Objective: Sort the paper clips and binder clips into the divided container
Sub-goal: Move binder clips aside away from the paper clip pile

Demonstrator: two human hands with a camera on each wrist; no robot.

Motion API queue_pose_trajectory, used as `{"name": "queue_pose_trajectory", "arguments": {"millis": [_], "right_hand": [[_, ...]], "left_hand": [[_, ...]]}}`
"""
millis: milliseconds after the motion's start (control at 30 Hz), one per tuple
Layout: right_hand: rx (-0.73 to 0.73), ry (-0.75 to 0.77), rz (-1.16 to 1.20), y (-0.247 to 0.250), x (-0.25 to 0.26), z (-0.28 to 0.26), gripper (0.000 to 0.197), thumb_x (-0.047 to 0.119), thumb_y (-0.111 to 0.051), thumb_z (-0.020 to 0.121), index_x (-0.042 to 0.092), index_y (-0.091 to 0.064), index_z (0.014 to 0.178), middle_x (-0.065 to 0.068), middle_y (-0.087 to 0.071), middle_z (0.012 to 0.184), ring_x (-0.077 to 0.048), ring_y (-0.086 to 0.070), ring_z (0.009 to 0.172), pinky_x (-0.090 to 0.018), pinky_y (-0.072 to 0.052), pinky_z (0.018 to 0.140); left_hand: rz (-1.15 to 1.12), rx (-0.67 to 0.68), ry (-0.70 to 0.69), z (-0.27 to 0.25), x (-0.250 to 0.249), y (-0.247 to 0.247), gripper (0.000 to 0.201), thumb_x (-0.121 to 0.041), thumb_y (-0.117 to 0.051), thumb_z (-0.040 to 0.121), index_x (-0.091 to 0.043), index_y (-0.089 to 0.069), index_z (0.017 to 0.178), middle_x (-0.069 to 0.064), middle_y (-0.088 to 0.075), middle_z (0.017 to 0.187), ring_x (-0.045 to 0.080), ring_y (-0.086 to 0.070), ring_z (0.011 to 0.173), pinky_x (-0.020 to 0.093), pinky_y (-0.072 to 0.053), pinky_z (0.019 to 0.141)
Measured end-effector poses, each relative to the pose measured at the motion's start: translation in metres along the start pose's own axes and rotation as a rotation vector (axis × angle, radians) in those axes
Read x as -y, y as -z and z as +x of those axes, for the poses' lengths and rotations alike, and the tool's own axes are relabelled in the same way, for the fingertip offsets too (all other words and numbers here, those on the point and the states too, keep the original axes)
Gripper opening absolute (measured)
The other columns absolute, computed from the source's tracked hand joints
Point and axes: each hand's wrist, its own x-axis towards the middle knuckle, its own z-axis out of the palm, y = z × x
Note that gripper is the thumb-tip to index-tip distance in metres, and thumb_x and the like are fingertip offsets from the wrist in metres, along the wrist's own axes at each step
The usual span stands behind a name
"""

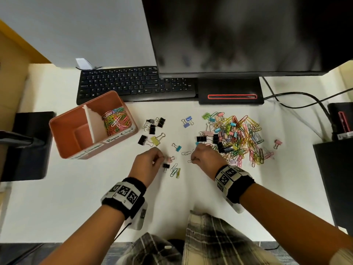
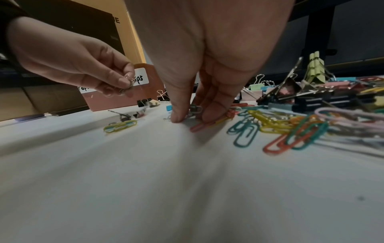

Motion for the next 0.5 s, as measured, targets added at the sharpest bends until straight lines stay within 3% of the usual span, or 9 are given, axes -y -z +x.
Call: {"name": "queue_pose_trajectory", "arguments": {"millis": [133,200,300,400,500], "right_hand": [[-0.002,0.021,-0.060,0.000,0.003,-0.003,0.018,0.016,-0.050,0.092,0.008,-0.064,0.099,-0.010,-0.060,0.106,-0.025,-0.054,0.102,-0.035,-0.044,0.088],[-0.012,0.007,-0.066,0.000,0.005,-0.004,0.017,0.017,-0.050,0.092,0.009,-0.063,0.101,-0.010,-0.062,0.106,-0.026,-0.054,0.102,-0.035,-0.045,0.086],[-0.006,-0.033,-0.056,0.001,0.007,-0.004,0.020,0.017,-0.052,0.091,0.009,-0.061,0.106,-0.011,-0.062,0.109,-0.027,-0.055,0.103,-0.037,-0.046,0.088],[0.040,-0.046,-0.062,0.000,0.006,-0.003,0.018,0.018,-0.053,0.090,0.008,-0.064,0.102,-0.013,-0.061,0.109,-0.028,-0.056,0.103,-0.039,-0.046,0.090],[0.060,-0.043,-0.069,0.000,0.006,-0.003,0.017,0.016,-0.055,0.089,0.007,-0.066,0.099,-0.014,-0.060,0.108,-0.029,-0.056,0.102,-0.039,-0.046,0.091]], "left_hand": [[-0.042,-0.082,0.044,0.010,-0.003,0.007,0.002,-0.012,-0.066,0.082,-0.011,-0.064,0.082,-0.003,-0.063,0.074,0.010,-0.055,0.066,-0.002,-0.037,0.061],[-0.090,-0.081,0.033,0.010,-0.005,0.011,0.009,-0.013,-0.068,0.082,-0.015,-0.066,0.090,-0.001,-0.066,0.076,0.013,-0.059,0.070,-0.002,-0.037,0.063],[-0.131,-0.018,0.024,0.000,-0.006,0.012,0.019,-0.015,-0.068,0.081,-0.020,-0.068,0.099,-0.001,-0.070,0.078,0.007,-0.061,0.069,-0.004,-0.038,0.067],[-0.109,0.061,0.012,-0.018,-0.004,-0.002,0.008,-0.016,-0.070,0.079,-0.016,-0.072,0.087,-0.005,-0.069,0.079,-0.003,-0.058,0.064,-0.002,-0.038,0.065],[-0.057,0.136,-0.045,-0.033,0.004,-0.027,0.007,-0.013,-0.072,0.077,-0.010,-0.072,0.083,-0.004,-0.059,0.086,0.002,-0.053,0.070,-0.001,-0.034,0.068]]}}
